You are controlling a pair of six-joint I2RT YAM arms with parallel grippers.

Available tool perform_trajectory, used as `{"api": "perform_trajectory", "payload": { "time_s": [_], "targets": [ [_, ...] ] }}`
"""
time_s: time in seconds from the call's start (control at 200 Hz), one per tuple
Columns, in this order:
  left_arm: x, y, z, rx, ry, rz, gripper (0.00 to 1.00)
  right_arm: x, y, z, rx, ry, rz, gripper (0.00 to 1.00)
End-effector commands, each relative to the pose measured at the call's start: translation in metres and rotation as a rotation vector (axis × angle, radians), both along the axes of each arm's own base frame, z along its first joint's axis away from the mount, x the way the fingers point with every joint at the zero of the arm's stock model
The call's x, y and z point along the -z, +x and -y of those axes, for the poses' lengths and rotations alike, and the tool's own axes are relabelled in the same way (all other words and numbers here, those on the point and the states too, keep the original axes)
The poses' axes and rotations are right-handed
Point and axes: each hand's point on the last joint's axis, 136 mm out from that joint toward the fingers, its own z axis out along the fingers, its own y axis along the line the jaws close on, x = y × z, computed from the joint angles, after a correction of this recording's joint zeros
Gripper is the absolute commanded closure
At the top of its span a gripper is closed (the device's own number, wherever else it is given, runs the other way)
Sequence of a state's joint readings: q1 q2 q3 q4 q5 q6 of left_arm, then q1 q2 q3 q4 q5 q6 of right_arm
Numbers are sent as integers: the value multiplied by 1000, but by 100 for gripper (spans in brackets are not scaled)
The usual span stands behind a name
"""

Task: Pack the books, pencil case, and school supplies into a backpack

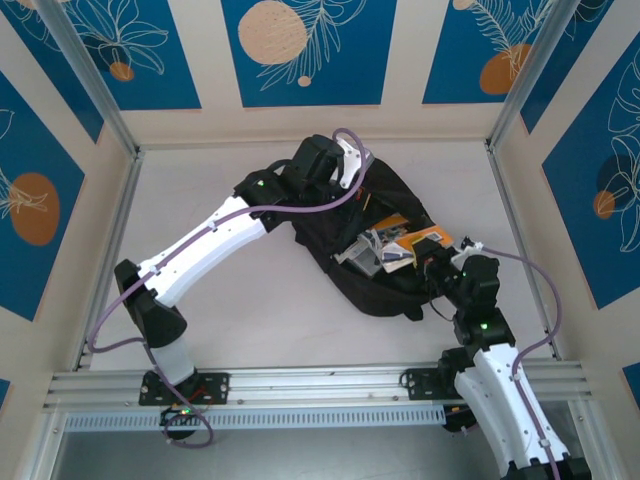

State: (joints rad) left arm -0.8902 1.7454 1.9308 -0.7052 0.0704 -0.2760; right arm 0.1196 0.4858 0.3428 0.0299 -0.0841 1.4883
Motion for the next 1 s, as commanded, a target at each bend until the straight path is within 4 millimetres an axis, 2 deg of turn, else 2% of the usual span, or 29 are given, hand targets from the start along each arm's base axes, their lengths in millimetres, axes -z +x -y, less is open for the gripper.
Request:
{"api": "perform_trajectory", "payload": {
  "time_s": [0.0, 0.26, 0.35, 0.595, 0.665, 0.875, 0.995],
  "targets": [
    [-49, -3, -8, 18, -77, 91, 100, -70, 3, 6, 29, 73, 241, 100],
    [-46, 2, -9, 0, -54, 93, 100, -86, 5, 7, 14, 135, 265, 100],
    [-45, 3, -8, 1, -56, 86, 100, -82, 7, 7, 15, 120, 255, 100],
    [-49, -2, 1, 36, -89, 64, 100, -38, 21, 9, 46, 99, 198, 100],
    [-45, -3, 6, 51, -95, 40, 100, -29, 25, 4, 25, 69, 210, 100],
    [-26, -7, 16, 81, -94, -33, 100, 17, 26, -5, 3, -8, 123, 100],
    [-22, -10, 18, 93, -93, -45, 100, 28, 24, -11, -10, -71, 86, 100]
  ]
}}
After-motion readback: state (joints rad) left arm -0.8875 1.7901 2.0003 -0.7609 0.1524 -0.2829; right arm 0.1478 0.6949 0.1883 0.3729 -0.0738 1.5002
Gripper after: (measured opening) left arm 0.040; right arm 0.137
